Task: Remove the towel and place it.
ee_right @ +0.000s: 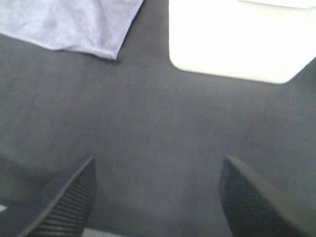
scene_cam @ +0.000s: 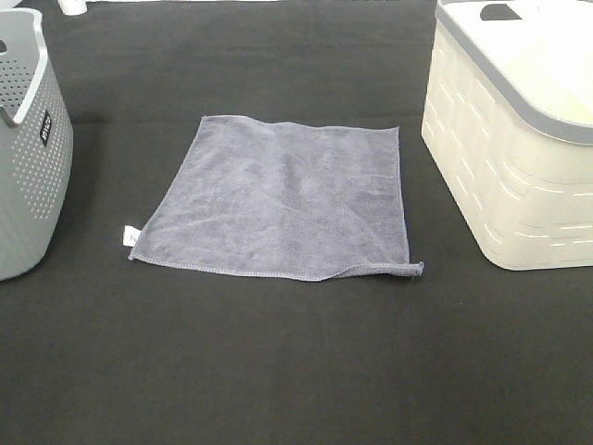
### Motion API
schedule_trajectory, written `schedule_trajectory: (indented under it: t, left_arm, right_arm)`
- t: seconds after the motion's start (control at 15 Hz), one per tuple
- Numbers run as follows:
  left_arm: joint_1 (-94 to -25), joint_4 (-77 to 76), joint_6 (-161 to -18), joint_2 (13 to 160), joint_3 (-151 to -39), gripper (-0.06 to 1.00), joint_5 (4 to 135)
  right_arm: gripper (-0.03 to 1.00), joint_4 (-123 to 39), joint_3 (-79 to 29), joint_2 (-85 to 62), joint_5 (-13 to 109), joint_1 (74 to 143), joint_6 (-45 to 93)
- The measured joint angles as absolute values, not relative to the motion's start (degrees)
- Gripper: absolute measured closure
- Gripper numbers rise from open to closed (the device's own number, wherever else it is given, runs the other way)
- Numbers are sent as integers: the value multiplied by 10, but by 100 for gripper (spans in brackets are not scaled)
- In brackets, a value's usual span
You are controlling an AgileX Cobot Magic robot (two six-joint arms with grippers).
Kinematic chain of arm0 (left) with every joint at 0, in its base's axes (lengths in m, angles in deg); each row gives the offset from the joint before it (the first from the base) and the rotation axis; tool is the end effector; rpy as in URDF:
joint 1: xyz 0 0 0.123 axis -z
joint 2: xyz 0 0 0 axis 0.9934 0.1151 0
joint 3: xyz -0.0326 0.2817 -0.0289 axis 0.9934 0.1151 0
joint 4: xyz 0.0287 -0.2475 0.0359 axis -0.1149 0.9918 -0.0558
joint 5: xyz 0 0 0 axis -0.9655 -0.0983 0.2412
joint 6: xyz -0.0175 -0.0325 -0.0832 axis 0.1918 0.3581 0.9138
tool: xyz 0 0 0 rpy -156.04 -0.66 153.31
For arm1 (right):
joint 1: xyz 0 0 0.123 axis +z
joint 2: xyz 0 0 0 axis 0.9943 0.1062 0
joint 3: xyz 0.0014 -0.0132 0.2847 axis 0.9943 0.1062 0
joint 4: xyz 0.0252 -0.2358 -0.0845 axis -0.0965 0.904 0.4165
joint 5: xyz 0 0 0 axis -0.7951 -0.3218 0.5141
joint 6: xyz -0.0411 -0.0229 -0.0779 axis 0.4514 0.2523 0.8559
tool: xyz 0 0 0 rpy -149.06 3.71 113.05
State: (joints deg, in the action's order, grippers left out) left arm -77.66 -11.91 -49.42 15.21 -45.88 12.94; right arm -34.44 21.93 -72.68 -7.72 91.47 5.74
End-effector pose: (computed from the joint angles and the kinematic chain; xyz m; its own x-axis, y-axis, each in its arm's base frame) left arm -0.0043 -0.0024 0.2864 -0.4604 -0.0727 -0.8847 0.0738 0.9901 -0.1197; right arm 0.0183 0.0024 0.2935 -0.6086 -0.1635 -0.7764 -0.1822 0.9812 -0.0638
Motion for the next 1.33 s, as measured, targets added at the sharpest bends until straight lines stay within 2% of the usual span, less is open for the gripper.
schedule_trajectory:
  t: [0.53,1.33]
  left_arm:
    - [-777,-109,-503,133,-450,13,136]
    - [-777,-89,-531,133,-447,13,136]
  right_arm:
    - [27,-375,263,-849,-36,915,79]
    - [27,-410,265,-851,-35,915,121]
